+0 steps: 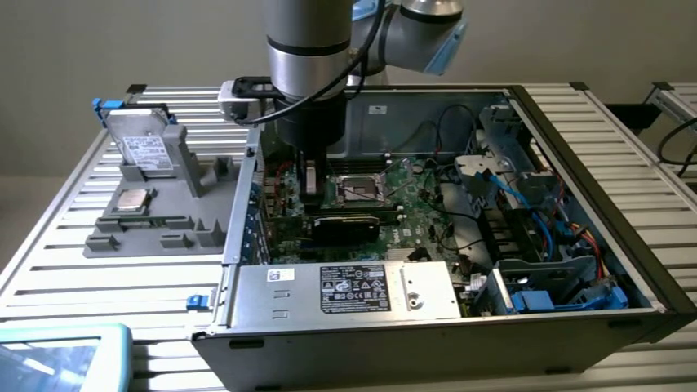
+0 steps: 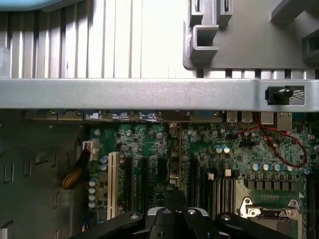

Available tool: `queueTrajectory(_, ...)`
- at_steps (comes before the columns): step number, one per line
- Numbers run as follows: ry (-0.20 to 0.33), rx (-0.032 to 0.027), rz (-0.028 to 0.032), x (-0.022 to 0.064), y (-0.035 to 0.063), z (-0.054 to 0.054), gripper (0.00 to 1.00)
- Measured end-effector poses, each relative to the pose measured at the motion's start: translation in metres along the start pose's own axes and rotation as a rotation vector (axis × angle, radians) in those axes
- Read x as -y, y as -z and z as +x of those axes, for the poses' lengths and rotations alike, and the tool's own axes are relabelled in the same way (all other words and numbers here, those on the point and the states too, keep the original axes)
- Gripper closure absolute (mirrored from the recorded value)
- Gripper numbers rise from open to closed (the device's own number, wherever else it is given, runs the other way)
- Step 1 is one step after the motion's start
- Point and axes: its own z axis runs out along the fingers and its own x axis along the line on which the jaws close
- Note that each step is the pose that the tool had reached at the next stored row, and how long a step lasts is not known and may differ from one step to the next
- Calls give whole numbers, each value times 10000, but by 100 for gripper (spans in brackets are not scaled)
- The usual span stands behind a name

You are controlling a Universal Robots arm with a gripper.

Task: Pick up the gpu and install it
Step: 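Press down on the gpu until it lock into place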

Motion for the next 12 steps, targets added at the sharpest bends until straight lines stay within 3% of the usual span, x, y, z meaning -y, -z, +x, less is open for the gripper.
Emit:
queueTrajectory(7, -3, -55, 8, 1, -100, -80, 89)
queueTrajectory(12, -7, -158, 33, -12, -121, -87, 89)
